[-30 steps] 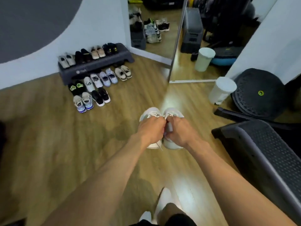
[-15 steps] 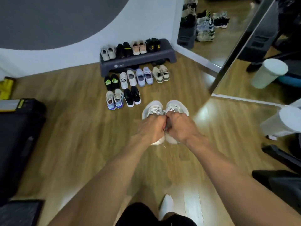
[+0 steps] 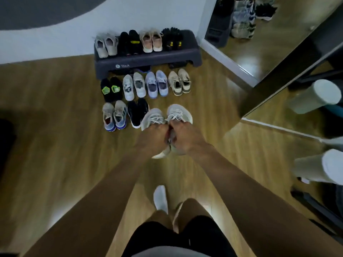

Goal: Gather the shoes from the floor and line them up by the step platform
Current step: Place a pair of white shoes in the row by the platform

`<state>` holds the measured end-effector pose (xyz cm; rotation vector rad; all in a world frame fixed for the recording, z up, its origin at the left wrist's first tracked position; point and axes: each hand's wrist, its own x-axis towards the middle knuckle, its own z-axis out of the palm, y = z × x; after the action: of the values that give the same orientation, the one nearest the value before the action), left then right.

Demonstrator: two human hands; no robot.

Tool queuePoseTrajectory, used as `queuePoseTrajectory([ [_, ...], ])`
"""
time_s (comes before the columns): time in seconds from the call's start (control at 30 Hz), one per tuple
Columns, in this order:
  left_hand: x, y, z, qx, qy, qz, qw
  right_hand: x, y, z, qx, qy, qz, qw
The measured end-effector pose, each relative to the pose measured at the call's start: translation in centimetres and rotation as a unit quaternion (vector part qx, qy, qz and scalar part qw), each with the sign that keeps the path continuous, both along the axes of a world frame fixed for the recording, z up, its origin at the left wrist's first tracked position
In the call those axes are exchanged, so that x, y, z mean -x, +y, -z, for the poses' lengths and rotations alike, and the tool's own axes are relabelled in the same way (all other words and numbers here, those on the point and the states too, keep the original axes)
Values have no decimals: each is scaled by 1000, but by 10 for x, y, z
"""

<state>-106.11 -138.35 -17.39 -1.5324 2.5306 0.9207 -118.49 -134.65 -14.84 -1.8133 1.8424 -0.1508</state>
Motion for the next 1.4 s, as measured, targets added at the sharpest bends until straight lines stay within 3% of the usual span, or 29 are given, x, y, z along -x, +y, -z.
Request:
queuePoseTrajectory([
  [0.07, 8, -42, 10, -43, -26, 14, 999, 9, -40, 7, -14, 4, 6, 1000],
  [0.17, 22, -99, 30, -37, -35, 45, 998, 28, -98, 26, -1, 39, -33, 999],
  [0.43, 66, -230, 118, -73, -67, 2, 995, 75, -238, 110, -4, 26, -82, 996],
  [0.6, 72, -297, 203, -47, -101, 28, 993, 94, -322, 195, -51, 47, -118, 991],
  [0.77, 73, -345, 296, -87, -128, 4, 988, 102, -381, 299, -86, 51, -91, 991],
  [0.93, 75, -383, 402, -126, -162, 28, 978, 107, -425, 410, -111, 31, -89, 989],
  [1.17, 89, -403, 523, -111, -164, -9, 980, 111, -455, 532, -115, 23, -106, 987],
  [1.4, 83, -388, 590, -97, -186, -28, 977, 104, -439, 607, -105, 28, -141, 984],
])
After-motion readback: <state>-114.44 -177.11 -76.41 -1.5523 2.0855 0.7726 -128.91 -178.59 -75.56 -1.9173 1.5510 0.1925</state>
